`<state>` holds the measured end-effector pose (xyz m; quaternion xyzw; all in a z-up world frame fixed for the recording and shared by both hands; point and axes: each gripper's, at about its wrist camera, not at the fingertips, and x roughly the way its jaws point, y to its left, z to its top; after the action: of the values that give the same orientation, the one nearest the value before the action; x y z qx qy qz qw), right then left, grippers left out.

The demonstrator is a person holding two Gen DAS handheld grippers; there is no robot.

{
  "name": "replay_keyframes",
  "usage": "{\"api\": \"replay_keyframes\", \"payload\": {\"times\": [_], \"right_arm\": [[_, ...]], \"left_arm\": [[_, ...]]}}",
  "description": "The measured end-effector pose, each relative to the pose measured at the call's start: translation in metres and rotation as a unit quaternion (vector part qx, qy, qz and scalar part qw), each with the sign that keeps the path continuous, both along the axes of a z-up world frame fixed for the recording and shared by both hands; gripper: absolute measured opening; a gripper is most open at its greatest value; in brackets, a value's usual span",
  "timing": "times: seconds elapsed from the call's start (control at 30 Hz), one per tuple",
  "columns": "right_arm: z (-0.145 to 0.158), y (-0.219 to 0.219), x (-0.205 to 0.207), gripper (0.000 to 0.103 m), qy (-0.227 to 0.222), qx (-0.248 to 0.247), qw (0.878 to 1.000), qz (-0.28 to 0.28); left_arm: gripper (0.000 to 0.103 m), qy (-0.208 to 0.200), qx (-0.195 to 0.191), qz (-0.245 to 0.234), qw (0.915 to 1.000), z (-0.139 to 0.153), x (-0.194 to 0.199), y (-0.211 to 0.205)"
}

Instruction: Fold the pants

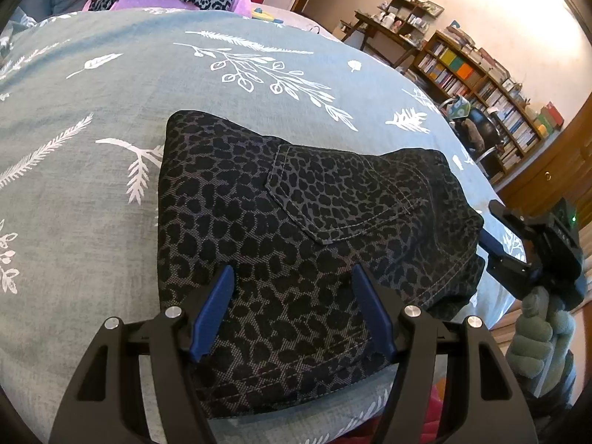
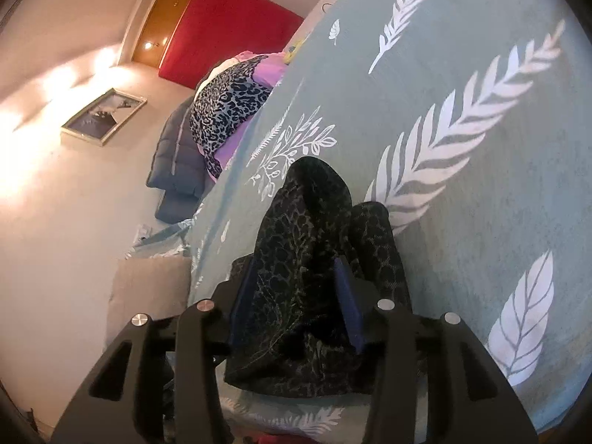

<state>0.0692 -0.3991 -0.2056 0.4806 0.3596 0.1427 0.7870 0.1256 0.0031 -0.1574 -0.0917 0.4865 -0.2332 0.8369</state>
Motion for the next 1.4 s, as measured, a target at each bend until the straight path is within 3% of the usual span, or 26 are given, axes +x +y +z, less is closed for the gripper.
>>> {"api": "replay_keyframes", "payload": {"times": [0.33,0.37,0.43,0.53,0.6,0.7,0.8,0.93,1.03,1.13,1.27,1.4], "right_arm": [[-0.008,0.015,0.011,0.045,0.034,-0.038,0.999,0.012],[-0.006,0.017,0.013,0.042,0.03,-0.048,0.998,0.013],[0.006,0.023,0.016,0.021,0.011,-0.08,0.997,0.017],[0.034,0.034,0.017,0.015,-0.029,-0.141,0.989,0.029],[0.053,0.04,0.013,0.014,-0.056,-0.154,0.986,0.041],[0.074,0.044,-0.001,0.014,-0.077,-0.153,0.984,0.052],[0.076,0.041,-0.023,0.014,-0.059,-0.156,0.985,0.05],[0.037,0.026,-0.041,0.012,0.015,-0.171,0.985,0.023],[0.008,0.014,-0.043,0.011,0.04,-0.171,0.984,0.001],[0.006,0.017,-0.04,0.011,0.032,-0.181,0.983,0.002],[0.026,0.023,-0.035,0.012,0.011,-0.233,0.972,0.004],[0.051,0.033,-0.027,0.031,-0.029,-0.269,0.963,-0.015]], "left_arm": [[0.066,0.0,0.001,0.001,1.0,-0.003,0.002,0.001],[0.066,0.0,0.003,0.001,1.0,-0.002,0.001,0.0],[0.066,0.001,0.002,0.002,1.0,-0.001,0.002,0.0],[0.066,0.001,-0.004,0.007,1.0,0.004,0.003,0.001],[0.066,0.001,-0.01,0.011,0.9999,0.008,0.006,0.003],[0.066,-0.011,-0.017,0.019,0.9996,0.018,0.01,0.009],[0.067,-0.026,-0.026,0.025,0.999,0.029,0.011,0.015],[0.067,-0.033,-0.031,0.02,0.9988,0.033,0.013,0.011],[0.067,-0.027,-0.024,0.003,0.9994,0.027,0.012,-0.004],[0.067,-0.017,-0.012,-0.019,0.9996,0.016,0.008,-0.02],[0.067,-0.009,0.006,-0.035,0.9993,0.004,0.002,-0.034],[0.07,-0.012,0.014,-0.042,0.9989,0.0,-0.004,-0.036]]}}
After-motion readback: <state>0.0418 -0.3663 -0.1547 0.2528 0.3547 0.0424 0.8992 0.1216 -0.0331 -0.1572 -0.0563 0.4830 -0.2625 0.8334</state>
